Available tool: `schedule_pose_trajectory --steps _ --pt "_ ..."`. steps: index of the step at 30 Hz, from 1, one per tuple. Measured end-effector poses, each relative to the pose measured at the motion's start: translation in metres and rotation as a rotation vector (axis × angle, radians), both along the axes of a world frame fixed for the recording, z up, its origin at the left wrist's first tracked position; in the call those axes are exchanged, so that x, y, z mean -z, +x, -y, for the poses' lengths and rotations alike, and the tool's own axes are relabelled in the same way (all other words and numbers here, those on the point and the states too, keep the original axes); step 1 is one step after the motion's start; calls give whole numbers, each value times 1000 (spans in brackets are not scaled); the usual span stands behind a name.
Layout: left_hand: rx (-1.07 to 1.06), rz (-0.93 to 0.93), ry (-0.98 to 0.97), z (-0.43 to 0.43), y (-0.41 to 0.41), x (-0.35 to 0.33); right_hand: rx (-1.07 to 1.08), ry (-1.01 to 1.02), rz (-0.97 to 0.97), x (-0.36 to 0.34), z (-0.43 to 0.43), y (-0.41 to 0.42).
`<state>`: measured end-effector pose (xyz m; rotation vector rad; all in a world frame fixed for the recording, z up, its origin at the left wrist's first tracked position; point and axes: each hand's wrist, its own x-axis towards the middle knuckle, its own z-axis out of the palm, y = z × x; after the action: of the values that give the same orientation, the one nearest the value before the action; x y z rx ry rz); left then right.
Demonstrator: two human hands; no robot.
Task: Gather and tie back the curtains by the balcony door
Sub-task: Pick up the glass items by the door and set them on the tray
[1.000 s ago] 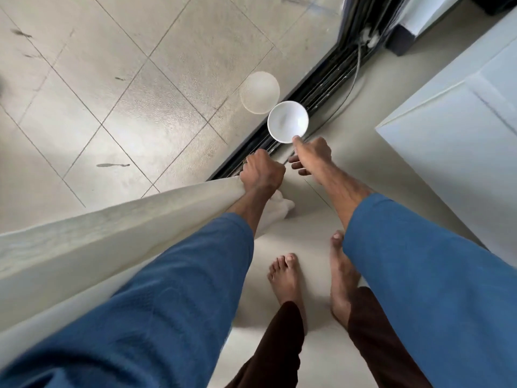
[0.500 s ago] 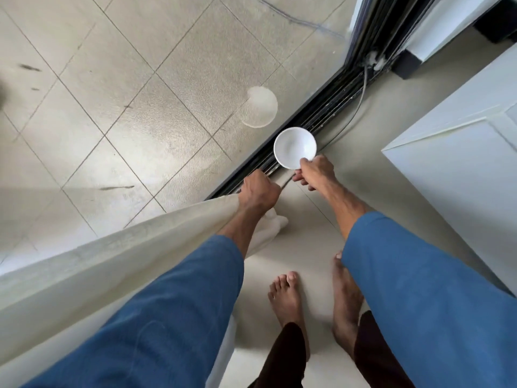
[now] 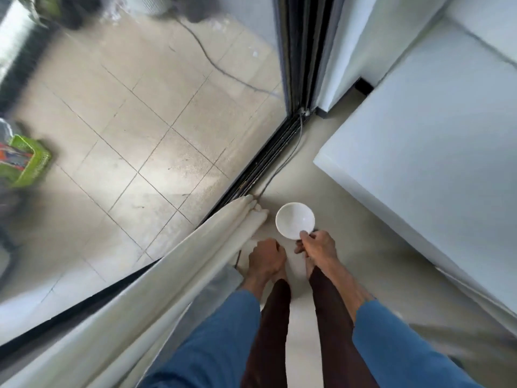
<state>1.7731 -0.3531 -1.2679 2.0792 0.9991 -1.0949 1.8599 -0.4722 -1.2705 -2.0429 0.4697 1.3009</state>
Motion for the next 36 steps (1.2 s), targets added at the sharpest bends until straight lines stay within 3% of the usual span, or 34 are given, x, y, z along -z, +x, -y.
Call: schedule_pose_trajectory --steps 7,14,21,27,36 --pt "220 19 -37 68 -31 -126 53 -65 120 -147 75 -35" --pt "359 88 -123 107 -92 -199 262 -1 177 -173 154 -133" --pt "580 147 -147 160 -164 -248 528 -51 231 -273 210 -245" --pt "780 151 -227 249 -205 -277 812 -52 235 -298 294 -332" --pt "1087 176 -298 415 -263 -271 1095 -233 323 -268 447 -442"
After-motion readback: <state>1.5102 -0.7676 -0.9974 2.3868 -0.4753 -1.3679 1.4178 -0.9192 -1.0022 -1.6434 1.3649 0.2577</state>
